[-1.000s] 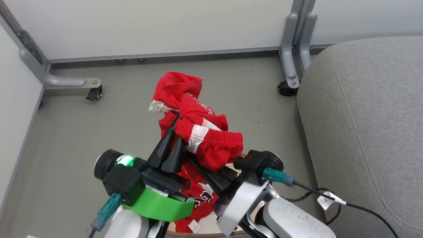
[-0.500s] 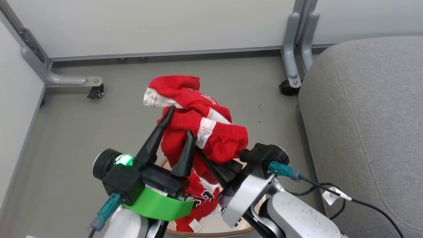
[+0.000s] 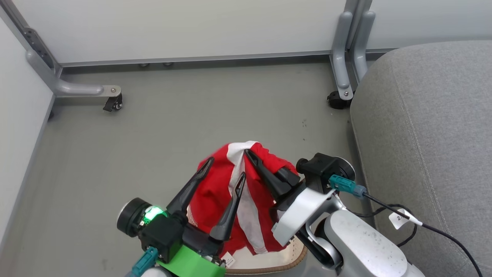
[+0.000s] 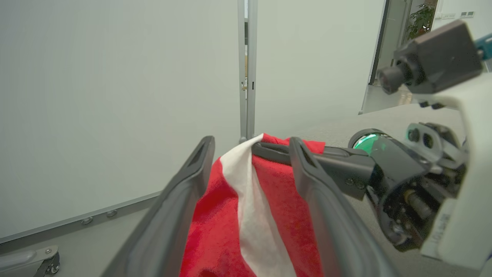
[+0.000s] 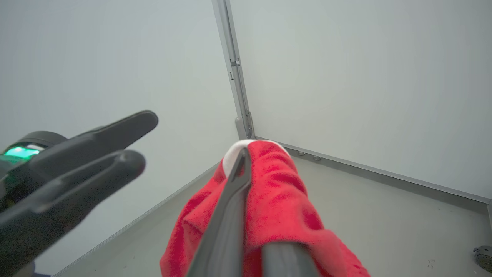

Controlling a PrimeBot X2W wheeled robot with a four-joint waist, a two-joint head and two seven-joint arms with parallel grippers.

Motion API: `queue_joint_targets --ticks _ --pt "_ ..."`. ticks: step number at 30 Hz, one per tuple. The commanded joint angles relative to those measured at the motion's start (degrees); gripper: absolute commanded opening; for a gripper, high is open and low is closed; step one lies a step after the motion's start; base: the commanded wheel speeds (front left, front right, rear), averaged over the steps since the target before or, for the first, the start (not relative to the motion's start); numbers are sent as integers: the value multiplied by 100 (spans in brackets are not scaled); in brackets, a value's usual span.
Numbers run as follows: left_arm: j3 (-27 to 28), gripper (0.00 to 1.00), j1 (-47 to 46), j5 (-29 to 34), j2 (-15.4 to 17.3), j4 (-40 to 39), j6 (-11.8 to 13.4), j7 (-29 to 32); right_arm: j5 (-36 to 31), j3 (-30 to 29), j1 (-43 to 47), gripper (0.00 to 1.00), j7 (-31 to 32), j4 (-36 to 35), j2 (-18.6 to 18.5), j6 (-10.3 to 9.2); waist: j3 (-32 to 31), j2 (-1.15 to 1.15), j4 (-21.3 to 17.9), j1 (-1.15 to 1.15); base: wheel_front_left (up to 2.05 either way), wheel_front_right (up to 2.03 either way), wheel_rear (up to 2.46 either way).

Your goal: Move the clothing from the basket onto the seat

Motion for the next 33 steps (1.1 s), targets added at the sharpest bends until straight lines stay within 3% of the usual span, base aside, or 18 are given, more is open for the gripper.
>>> queue_joint_targets --ticks 1,20,26,33 --pt "-38 100 98 45 53 16 -12 26 -49 -45 -57 0 -61 19 -1 0 21 0 17 0 0 0 0" --pt "-653 100 128 126 341 425 -7 101 -207 -458 29 0 -67 312 -110 0 175 0 6 0 0 0 0" --pt "-655 100 2 157 405 414 48 111 -241 -499 -110 0 -88 333 -105 0 326 0 -388 0 0 0 0" --pt "-701 100 -230 205 515 345 69 180 -349 -605 -210 0 -141 275 -143 0 598 0 -1120 0 0 0 0"
